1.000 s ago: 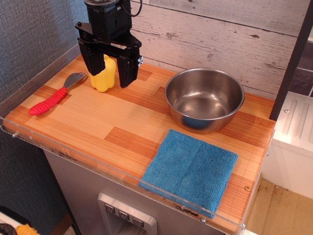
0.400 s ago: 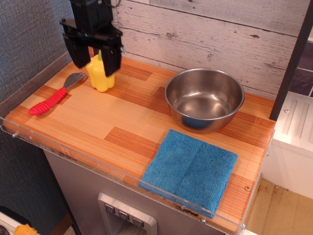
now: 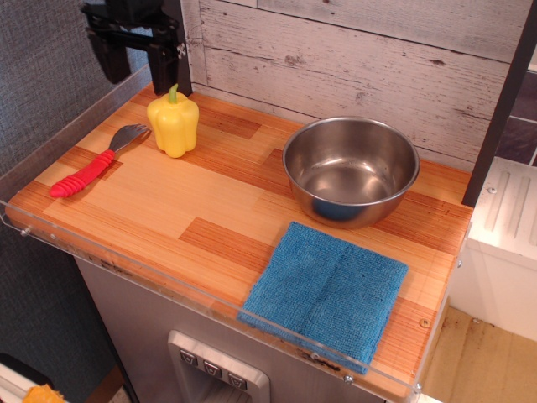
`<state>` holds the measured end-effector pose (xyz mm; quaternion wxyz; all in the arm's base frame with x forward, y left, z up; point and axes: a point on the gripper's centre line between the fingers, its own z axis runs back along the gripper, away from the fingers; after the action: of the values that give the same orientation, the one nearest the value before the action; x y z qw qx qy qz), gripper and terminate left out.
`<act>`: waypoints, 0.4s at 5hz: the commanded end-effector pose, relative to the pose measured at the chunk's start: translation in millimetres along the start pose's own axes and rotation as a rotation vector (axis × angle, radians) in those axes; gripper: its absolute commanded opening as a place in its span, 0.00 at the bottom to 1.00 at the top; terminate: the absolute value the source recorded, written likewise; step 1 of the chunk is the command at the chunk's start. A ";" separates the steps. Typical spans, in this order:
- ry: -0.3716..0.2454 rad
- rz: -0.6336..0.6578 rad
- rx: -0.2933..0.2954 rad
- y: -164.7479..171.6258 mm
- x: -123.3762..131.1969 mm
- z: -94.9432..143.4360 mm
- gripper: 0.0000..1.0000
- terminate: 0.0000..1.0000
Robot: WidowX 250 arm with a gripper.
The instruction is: Place the yellow pepper on top of the blue towel
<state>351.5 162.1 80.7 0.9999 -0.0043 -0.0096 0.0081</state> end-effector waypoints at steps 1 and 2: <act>0.000 -0.044 0.036 -5.9 25.0 -5.5 1.00 0.00; -0.016 -0.049 0.041 -6.9 24.4 -3.3 1.00 0.00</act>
<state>372.8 151.6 56.3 0.9998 0.0037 0.0099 -0.0171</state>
